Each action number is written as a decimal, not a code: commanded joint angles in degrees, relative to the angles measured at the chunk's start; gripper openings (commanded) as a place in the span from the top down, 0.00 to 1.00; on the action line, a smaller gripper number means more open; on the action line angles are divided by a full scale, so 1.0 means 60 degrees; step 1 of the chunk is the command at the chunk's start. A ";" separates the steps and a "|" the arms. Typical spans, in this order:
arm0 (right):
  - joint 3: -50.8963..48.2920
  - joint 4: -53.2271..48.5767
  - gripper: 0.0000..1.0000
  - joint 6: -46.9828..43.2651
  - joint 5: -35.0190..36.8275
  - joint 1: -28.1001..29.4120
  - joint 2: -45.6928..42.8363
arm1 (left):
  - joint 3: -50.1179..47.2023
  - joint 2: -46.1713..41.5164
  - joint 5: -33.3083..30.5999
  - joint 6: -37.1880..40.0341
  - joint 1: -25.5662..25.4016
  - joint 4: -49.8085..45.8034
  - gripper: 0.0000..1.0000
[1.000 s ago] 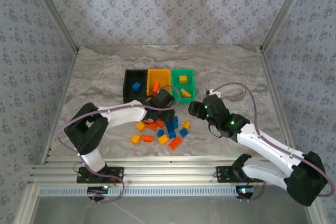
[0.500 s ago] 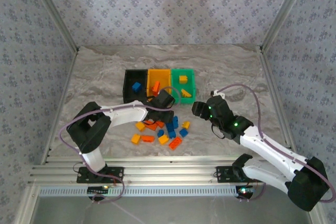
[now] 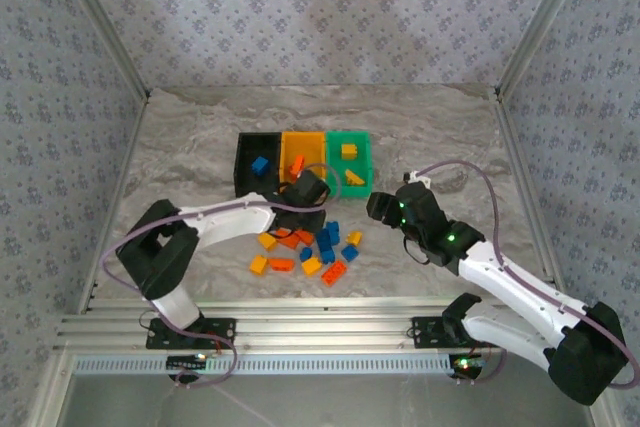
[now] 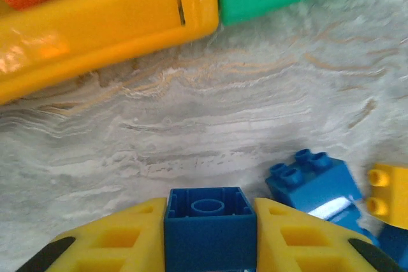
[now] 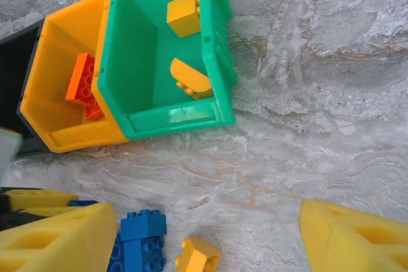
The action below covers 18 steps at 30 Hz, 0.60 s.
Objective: Sort the legos into containers by color
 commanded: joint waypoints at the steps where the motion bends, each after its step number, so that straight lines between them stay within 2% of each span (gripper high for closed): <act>1: -0.0035 -0.0082 0.23 0.0151 0.0061 -0.0048 -0.0194 | 0.0050 -0.1283 -0.0681 0.0093 0.0320 -0.0430 0.68; 5: -0.0077 -0.0067 0.23 0.0167 0.0047 -0.0049 -0.0242 | 0.0112 -0.2285 -0.1317 0.0251 0.1212 -0.0784 0.68; 8: -0.0136 -0.0034 0.23 0.0202 0.0045 -0.0056 -0.0229 | 0.0273 -0.2411 -0.1393 0.0452 0.2133 -0.0687 0.68; 12: -0.0136 -0.0098 0.22 0.0235 0.0043 -0.0064 -0.0239 | 0.0929 -0.1563 -0.1197 0.0559 0.3328 -0.0542 0.68; 18: -0.0165 -0.0339 0.22 0.0292 0.0003 -0.0063 -0.0344 | 0.2194 -0.0017 -0.1243 0.0655 0.4083 -0.0605 0.68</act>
